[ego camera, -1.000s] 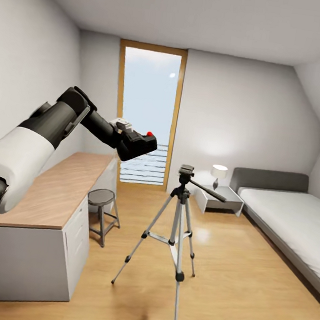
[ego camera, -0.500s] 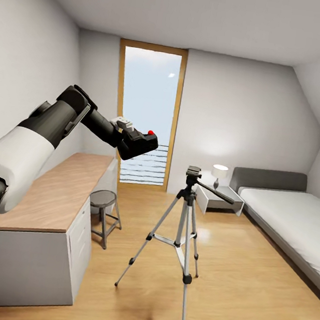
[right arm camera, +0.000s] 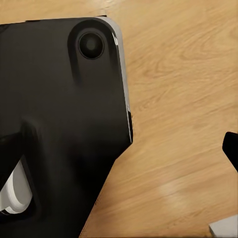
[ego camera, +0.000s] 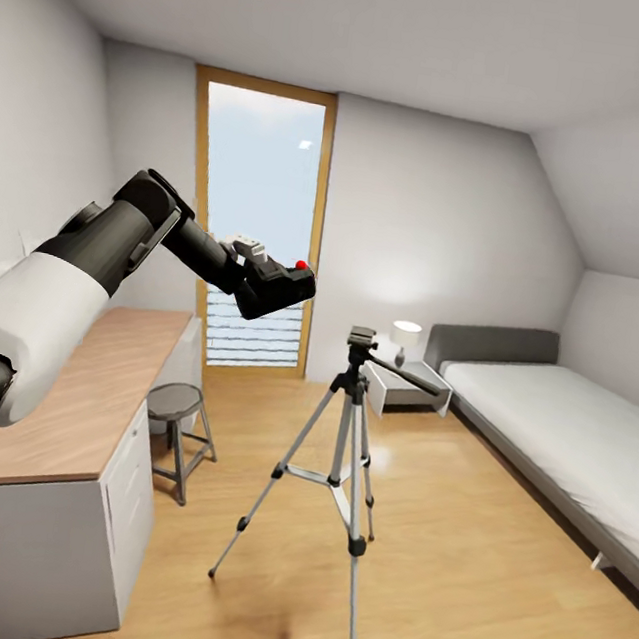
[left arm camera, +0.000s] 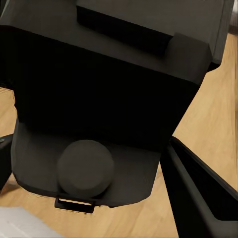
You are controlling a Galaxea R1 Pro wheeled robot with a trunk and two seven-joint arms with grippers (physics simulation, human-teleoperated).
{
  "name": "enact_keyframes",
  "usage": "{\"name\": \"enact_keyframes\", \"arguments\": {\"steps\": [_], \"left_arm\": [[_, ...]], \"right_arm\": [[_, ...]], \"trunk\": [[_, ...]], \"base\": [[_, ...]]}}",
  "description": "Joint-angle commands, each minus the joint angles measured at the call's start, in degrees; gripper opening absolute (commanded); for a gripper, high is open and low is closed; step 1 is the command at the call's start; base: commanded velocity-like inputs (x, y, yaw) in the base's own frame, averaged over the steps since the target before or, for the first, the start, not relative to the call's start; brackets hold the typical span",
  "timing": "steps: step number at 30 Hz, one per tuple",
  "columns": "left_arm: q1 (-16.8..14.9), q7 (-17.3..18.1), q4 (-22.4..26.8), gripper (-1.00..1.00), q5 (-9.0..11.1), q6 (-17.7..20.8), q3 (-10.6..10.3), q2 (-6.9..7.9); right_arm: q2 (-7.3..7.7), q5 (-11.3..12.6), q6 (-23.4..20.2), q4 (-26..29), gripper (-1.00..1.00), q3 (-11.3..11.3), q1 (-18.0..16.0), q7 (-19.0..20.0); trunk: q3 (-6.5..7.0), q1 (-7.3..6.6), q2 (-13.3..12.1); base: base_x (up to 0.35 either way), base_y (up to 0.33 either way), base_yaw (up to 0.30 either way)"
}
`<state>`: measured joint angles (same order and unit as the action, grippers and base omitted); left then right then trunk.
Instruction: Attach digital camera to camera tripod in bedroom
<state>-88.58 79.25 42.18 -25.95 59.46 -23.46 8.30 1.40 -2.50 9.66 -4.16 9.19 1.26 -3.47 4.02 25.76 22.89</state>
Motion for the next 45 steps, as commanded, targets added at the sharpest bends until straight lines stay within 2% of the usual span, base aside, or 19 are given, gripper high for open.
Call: {"name": "enact_keyframes", "arguments": {"steps": [1,25,31,45], "left_arm": [[-0.01,0.55,0.1,-1.0,-0.51,0.54,-0.12,0.05],[-0.01,0.55,0.16,-1.0,-0.51,0.54,-0.1,0.05],[-0.01,0.55,3.88,-1.0,-0.51,0.54,-0.17,0.19],[-0.01,0.55,5.08,-1.0,-0.51,0.54,-0.14,0.23]], "right_arm": [[0.01,-0.27,0.36,-0.15,1.0,0.39,-0.03,-0.13],[0.01,-0.29,0.36,-0.15,1.0,0.39,-0.02,-0.15],[0.01,-0.28,0.36,-0.15,1.0,0.39,-0.02,-0.18],[0.01,-0.28,0.36,-0.15,1.0,0.39,-0.03,-0.15]], "trunk": [[0.0,0.02,0.03],[0.0,0.02,0.03],[0.0,0.02,0.03],[0.0,0.02,0.03]], "base": [[0.071,0.112,-0.278],[0.162,0.129,-0.274],[0.011,0.008,-0.051],[0.047,0.001,-0.004]]}}
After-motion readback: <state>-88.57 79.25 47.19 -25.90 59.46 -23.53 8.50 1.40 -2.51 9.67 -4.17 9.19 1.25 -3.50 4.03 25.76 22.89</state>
